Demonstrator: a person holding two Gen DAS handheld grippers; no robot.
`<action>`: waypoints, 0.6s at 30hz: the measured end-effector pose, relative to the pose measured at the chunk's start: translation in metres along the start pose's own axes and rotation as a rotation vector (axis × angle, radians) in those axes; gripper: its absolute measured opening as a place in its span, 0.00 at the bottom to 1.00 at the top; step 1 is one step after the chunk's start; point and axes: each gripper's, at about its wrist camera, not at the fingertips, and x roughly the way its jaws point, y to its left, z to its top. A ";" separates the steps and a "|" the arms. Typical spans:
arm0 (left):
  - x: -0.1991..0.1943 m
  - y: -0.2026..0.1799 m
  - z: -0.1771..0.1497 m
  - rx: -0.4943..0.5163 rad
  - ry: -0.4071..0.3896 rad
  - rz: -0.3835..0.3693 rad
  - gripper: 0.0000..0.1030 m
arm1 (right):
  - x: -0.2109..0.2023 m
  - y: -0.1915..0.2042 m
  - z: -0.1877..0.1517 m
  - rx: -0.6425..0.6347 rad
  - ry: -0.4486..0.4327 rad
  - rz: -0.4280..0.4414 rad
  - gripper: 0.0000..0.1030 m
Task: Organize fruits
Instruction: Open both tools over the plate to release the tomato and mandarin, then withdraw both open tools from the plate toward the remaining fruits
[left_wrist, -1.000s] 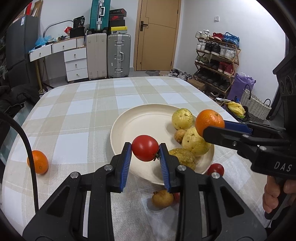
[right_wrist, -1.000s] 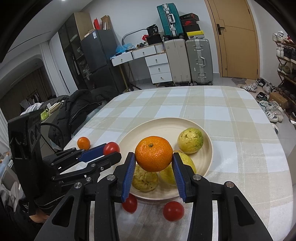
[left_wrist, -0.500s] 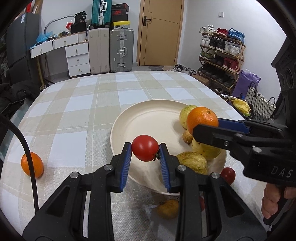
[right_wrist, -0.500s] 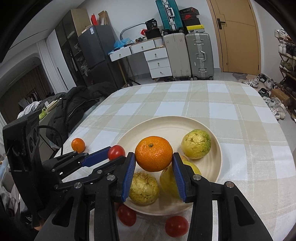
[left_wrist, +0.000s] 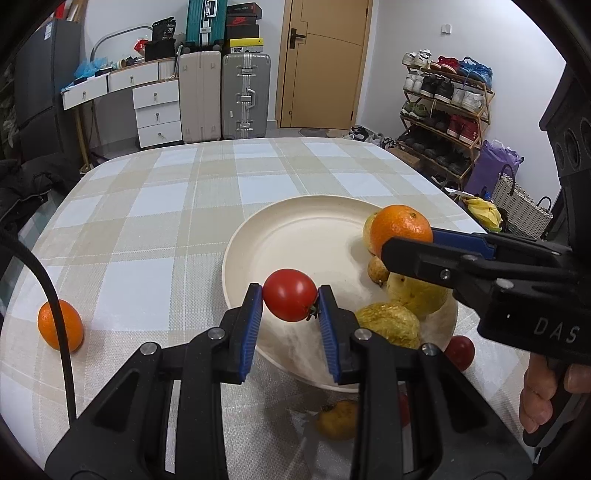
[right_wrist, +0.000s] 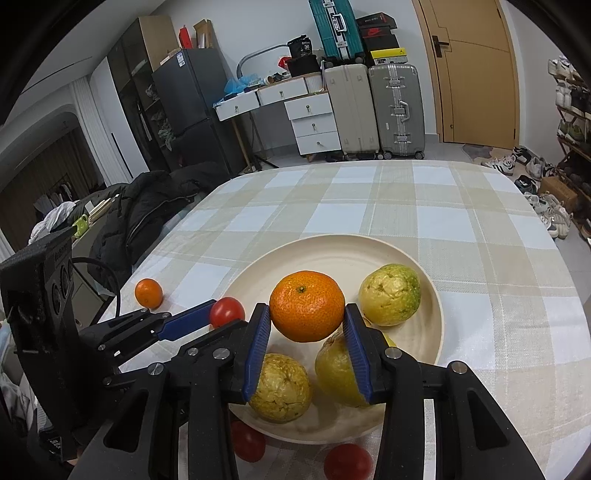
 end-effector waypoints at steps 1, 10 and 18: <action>0.000 0.000 0.000 0.000 0.000 0.001 0.27 | 0.000 0.000 0.000 0.000 -0.001 -0.003 0.40; -0.002 0.001 -0.002 -0.008 -0.009 0.019 0.27 | -0.002 -0.001 -0.002 -0.001 -0.005 -0.006 0.43; -0.029 0.009 -0.009 -0.023 -0.056 0.014 0.79 | -0.024 0.002 -0.008 -0.011 -0.053 -0.012 0.80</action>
